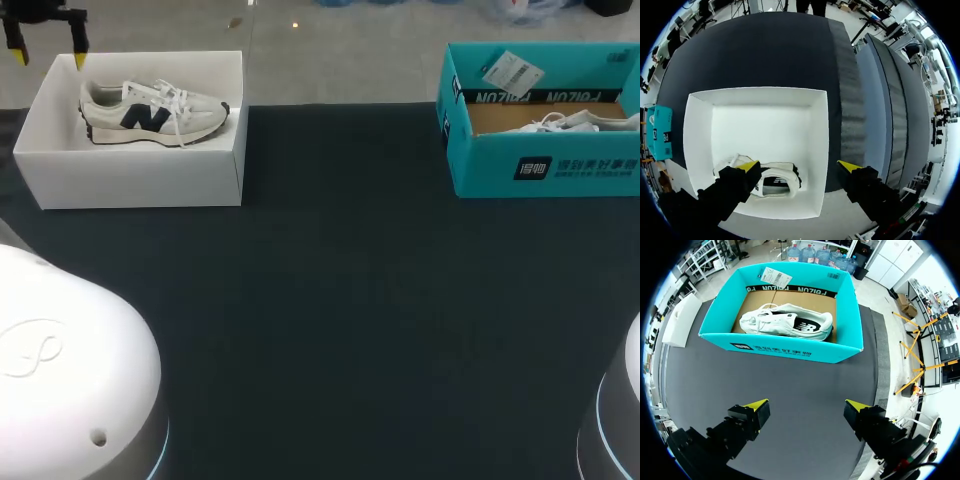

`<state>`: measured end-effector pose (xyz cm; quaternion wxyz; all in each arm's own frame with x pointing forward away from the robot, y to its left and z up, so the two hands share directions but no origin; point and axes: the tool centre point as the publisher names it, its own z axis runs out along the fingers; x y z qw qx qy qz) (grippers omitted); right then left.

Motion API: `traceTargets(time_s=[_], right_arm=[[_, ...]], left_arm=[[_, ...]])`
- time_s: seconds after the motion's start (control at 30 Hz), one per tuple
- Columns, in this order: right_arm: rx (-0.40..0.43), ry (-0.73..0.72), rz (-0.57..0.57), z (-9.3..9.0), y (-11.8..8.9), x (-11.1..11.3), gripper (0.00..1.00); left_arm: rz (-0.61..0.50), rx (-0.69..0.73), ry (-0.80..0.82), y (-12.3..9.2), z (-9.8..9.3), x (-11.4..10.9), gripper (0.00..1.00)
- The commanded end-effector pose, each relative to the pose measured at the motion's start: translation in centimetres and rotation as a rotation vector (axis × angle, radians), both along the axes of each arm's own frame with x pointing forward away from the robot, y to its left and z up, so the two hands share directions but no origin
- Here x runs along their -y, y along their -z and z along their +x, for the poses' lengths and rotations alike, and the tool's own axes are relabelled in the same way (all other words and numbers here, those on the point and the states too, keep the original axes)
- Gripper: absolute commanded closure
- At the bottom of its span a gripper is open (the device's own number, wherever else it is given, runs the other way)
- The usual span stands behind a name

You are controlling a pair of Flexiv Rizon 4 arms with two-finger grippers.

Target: Take the shoe out of the shoebox, open the shoe tongue, remove and reinsert the insole, then place the shoe into the shoebox

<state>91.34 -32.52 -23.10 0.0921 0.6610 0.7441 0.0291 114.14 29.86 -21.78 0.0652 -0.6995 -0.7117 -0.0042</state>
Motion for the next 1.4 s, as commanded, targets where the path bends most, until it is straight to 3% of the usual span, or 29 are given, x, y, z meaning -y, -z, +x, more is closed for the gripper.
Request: traceTargets(time_s=[0.03,0.2,0.37,0.53,1.03,1.2,1.4], right_arm=[[0.001,0.000,0.000,0.0,0.1,0.0,0.00],[0.001,0.000,0.000,0.0,0.1,0.0,0.00],[0.001,0.000,0.000,0.0,0.1,0.0,0.00],[0.001,0.000,0.000,0.0,0.1,0.0,0.00],[0.001,0.000,0.000,0.0,0.1,0.0,0.00],[0.001,0.000,0.000,0.0,0.1,0.0,0.00],[0.001,0.000,0.000,0.0,0.1,0.0,0.00]], left_arm=[[-0.016,-0.091,0.077,1.6,3.9,-0.9,0.00],[-0.006,-0.077,0.120,3.1,6.2,-0.7,0.00],[-0.024,-0.058,0.123,3.7,7.2,0.1,0.00],[-0.028,-0.039,0.083,4.3,7.4,1.2,0.00],[-0.028,-0.039,0.083,4.3,7.4,1.2,0.00],[-0.016,0.065,0.017,5.9,9.0,1.4,0.00],[-0.015,0.061,-0.002,6.6,9.7,1.6,0.00]])
